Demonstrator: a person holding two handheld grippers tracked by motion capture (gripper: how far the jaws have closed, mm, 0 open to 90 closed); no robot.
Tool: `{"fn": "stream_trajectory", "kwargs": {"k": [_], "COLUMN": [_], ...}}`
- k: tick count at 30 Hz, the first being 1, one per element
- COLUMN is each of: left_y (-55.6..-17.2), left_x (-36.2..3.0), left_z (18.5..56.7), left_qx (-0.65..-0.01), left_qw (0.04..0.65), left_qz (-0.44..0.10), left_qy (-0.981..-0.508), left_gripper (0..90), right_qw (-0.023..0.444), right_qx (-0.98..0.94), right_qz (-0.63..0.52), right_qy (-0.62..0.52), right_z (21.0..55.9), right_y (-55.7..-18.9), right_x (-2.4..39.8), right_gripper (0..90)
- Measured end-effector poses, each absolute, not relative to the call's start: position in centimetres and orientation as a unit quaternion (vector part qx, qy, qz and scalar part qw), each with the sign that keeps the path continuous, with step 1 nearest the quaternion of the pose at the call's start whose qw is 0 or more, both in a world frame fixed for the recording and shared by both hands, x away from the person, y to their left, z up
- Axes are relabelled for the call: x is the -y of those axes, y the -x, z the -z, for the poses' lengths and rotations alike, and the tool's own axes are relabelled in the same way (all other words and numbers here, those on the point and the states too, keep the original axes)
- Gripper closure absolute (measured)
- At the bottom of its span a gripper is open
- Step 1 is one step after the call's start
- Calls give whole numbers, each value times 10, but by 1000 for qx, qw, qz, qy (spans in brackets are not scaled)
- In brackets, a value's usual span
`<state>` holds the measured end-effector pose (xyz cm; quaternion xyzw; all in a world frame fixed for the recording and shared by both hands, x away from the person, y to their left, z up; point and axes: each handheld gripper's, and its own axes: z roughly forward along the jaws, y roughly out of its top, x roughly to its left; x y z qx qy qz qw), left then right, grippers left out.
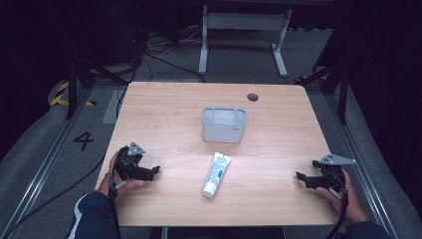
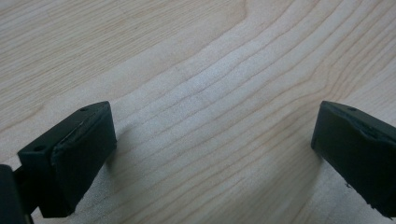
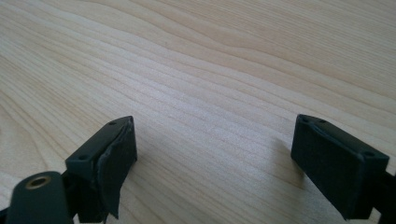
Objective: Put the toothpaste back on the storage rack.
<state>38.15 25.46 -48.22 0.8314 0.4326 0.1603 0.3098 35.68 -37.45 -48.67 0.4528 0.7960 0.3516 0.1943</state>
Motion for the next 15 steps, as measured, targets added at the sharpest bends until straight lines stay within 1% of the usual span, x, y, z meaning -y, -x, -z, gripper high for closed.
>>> {"fn": "stream_trajectory", "kwargs": {"k": [5, 7, 9, 11, 12, 14, 15], "left_y": [-380, -378, -376, -374, -373, -372, -371], "left_x": [-251, -249, -246, -244, -241, -237, -234], "left_z": [478, 477, 475, 471, 470, 469, 468], "left_qx": [-447, -454, -456, -451, -449, -445, -443], "left_qw": [289, 286, 286, 284, 280, 276, 280], "left_qz": [-155, -152, -151, -145, -144, -142, -140], "left_qy": [-832, -830, -829, -833, -836, -840, -840], "left_gripper": [6, 23, 67, 172, 199, 158, 169], "right_qw": [194, 195, 194, 194, 194, 194, 194], "right_qx": [-796, -797, -797, -796, -796, -796, -796], "right_qz": [-352, -351, -351, -352, -351, -352, -352], "right_qy": [-453, -452, -452, -452, -453, -453, -453], "right_z": [487, 487, 487, 487, 487, 487, 487], "right_y": [-357, -357, -357, -358, -358, -358, -358], "right_x": [374, 374, 374, 374, 374, 374, 374], "right_gripper": [146, 146, 146, 146, 146, 146, 146]}}
